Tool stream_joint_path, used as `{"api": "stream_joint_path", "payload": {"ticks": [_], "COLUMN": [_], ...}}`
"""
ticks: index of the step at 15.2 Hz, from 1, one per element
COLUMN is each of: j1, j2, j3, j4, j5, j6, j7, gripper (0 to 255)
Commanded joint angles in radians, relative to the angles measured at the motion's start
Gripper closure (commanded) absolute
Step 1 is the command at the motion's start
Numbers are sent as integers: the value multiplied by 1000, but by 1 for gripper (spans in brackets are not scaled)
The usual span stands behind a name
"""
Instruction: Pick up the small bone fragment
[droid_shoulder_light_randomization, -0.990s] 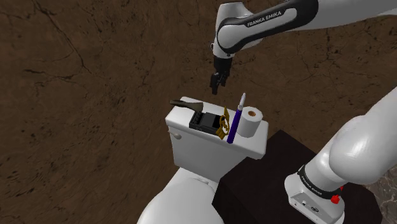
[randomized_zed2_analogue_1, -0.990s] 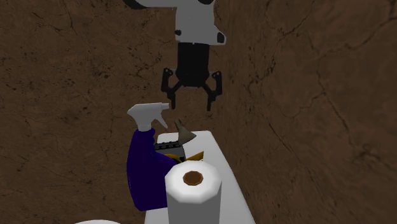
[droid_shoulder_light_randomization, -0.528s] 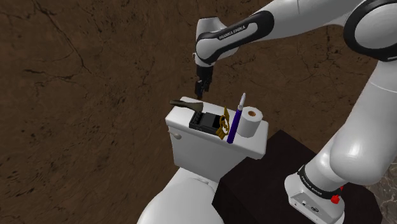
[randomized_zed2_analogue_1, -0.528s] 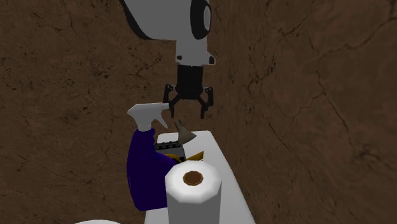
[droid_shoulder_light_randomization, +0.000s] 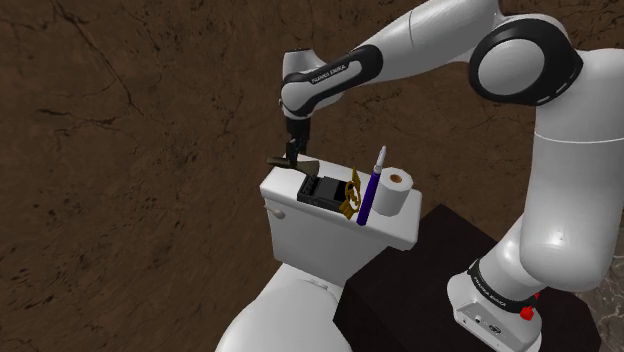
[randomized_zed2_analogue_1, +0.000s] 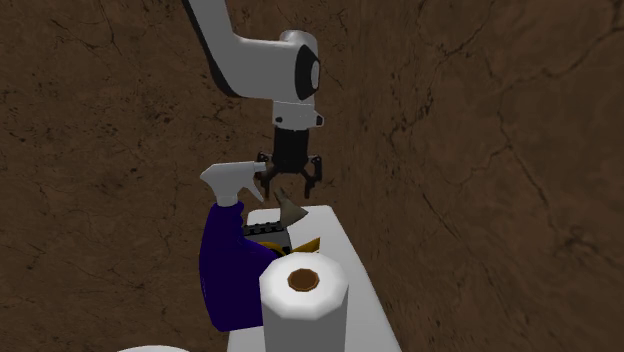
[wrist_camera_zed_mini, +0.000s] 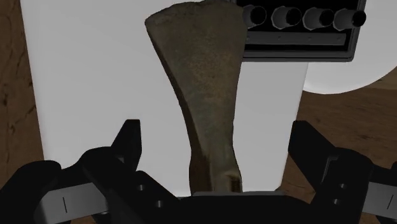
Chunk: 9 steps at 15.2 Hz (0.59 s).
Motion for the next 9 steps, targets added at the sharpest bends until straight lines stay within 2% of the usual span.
{"api": "stream_joint_path", "payload": {"ticks": [1, 7, 8, 9], "j1": [1, 3, 2, 2], "j2": [20, 54, 55, 54], "j3": [0, -1, -1, -1], "j4": [1, -11, -12, -12], "j5": [-1, -3, -3, -3], "j6": [19, 65, 67, 66], "j7": [-3, -5, -5, -6], "gripper": [0, 0, 255, 255]}}
